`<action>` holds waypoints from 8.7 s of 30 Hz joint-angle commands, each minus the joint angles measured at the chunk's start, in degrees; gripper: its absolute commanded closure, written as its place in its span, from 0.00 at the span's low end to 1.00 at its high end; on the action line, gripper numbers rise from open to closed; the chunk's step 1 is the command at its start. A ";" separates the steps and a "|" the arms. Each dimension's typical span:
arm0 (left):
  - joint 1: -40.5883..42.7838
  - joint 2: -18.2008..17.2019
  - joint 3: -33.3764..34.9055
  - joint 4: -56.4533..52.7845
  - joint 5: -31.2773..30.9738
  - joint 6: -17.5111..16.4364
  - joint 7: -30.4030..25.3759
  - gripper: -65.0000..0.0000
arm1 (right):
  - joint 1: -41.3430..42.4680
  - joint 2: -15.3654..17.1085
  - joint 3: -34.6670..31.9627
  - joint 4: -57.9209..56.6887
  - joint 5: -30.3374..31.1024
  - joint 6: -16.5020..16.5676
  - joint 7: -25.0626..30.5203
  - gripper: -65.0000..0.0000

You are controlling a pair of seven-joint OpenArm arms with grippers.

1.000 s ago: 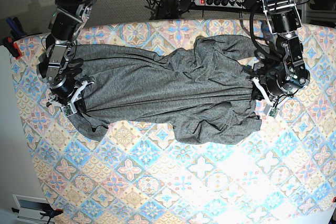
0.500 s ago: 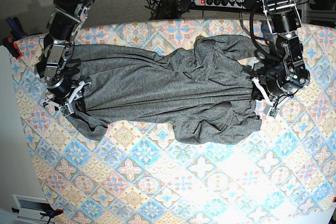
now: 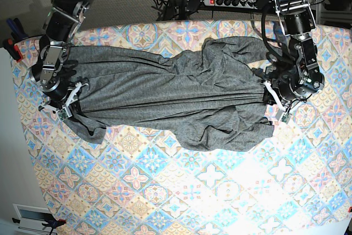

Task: Layout the t-shirt on the table in an organized manner, then fold the t-shirt properly
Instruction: 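Hold the shirt with both grippers and stretch it taut between them, then drag the held shirt end with the right gripper away from the left gripper, then release the shirt with the left gripper and move it toward the collar, then grasp the shirt corners with both grippers at the shirt's shoulder edge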

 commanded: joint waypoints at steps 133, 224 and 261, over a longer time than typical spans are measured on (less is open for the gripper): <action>12.15 1.00 7.03 32.94 3.79 -0.76 5.63 0.45 | 10.32 -3.32 8.34 14.36 -14.20 -23.47 -5.93 0.45; 26.57 -15.61 16.70 24.06 10.56 -0.76 -1.57 0.95 | -11.04 -14.66 27.68 31.77 16.74 -1.71 -24.66 0.45; 27.10 -19.13 13.01 13.69 21.90 -0.76 -7.64 0.95 | -13.85 -14.13 27.95 18.23 16.92 -1.71 -24.57 1.00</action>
